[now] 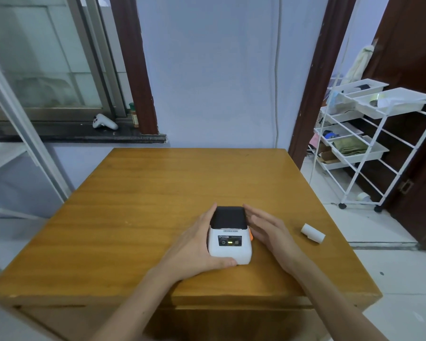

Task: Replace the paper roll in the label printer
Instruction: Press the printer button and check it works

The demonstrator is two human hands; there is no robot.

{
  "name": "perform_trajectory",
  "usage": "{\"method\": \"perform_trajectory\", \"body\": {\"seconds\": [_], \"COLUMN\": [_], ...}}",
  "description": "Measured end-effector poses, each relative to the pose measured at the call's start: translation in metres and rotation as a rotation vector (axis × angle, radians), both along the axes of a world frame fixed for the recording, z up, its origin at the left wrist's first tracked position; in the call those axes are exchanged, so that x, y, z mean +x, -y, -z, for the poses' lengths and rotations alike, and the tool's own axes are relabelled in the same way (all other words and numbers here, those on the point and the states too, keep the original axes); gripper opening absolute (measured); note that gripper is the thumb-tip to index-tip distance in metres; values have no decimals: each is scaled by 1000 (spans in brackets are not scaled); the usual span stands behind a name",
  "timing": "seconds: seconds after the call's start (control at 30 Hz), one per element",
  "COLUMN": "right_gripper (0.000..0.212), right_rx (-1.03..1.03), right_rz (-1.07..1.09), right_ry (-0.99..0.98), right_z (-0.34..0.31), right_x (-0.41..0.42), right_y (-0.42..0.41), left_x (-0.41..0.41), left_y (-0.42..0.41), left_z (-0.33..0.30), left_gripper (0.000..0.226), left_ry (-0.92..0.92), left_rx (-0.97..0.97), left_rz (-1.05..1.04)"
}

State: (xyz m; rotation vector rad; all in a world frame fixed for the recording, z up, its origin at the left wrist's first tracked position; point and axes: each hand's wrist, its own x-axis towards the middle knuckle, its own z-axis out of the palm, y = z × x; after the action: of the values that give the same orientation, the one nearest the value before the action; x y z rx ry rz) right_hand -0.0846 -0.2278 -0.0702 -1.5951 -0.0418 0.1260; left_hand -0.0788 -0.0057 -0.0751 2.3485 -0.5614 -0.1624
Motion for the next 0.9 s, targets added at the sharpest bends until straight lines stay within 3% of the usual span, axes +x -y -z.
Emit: {"method": "perform_trajectory", "body": {"seconds": [0.33, 0.9], "right_gripper": [45, 45], "right_rx": [-88, -116], "right_rz": [68, 77], "right_ry": [76, 100], "right_z": [5, 8], "right_x": [1, 1], "right_y": [-7, -7], "left_x": [2, 1], "left_y": [2, 3], "left_z": [1, 0], "left_gripper": [141, 136], "left_ry": [-55, -37], "left_rx": [16, 54], "left_rz": [-40, -45]}}
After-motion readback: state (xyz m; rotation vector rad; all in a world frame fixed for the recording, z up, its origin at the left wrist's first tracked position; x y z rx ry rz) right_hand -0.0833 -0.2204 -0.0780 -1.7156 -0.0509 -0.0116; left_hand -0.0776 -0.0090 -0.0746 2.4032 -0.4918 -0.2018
